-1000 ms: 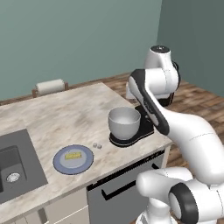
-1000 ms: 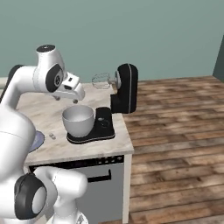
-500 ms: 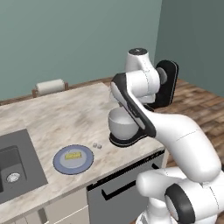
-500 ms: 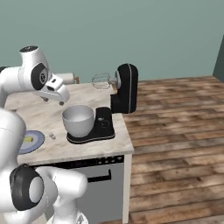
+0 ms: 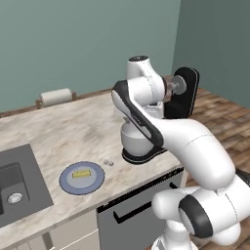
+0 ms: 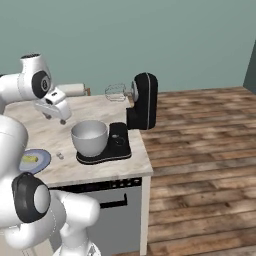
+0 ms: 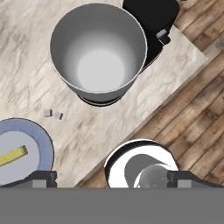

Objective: Add butter and sugar cubes to the stand mixer bowl and then turn on the stand mixer to begin making frosting.

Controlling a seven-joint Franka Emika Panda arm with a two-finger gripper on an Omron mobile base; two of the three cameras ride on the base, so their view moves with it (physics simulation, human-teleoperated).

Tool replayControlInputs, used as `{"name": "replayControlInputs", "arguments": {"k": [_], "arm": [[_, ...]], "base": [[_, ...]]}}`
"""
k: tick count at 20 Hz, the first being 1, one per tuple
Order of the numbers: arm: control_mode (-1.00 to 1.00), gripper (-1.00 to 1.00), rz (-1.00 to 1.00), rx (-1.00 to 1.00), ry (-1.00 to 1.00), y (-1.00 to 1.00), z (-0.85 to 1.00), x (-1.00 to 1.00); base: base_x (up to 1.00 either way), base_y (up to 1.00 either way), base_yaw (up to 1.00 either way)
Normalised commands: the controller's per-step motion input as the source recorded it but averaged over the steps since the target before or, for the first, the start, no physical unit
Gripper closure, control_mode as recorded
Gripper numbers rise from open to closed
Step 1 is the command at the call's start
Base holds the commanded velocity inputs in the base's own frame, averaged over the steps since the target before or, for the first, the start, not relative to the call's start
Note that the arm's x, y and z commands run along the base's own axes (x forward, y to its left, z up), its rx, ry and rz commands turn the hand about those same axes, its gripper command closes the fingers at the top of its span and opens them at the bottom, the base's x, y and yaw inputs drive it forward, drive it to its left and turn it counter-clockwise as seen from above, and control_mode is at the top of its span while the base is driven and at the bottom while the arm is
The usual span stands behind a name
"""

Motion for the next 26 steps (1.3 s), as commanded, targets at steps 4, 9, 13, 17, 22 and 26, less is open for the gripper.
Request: {"name": "replayControlInputs", "arguments": {"k": [4,9,13,17,22,26], "arm": [[-1.00,-1.00,-0.12,0.00,-0.03,0.21,-0.29,0.00],[-1.00,-1.00,-0.05,0.00,-0.11,0.13,-0.44,0.00],[-1.00,-1.00,-0.03,0.00,-0.07,0.09,-0.46,0.00],[-1.00,-1.00,0.00,0.03,-0.01,0.08,-0.37,0.10],[-1.00,-1.00,0.00,0.03,0.00,0.20,-0.28,0.22],[-1.00,-1.00,0.00,0.01,0.01,0.39,-0.26,0.26]], "base": [[0.00,0.00,0.00],[0.00,0.00,0.00],[0.00,0.00,0.00],[0.00,0.00,0.00],[0.00,0.00,0.00],[0.00,0.00,0.00]]}}
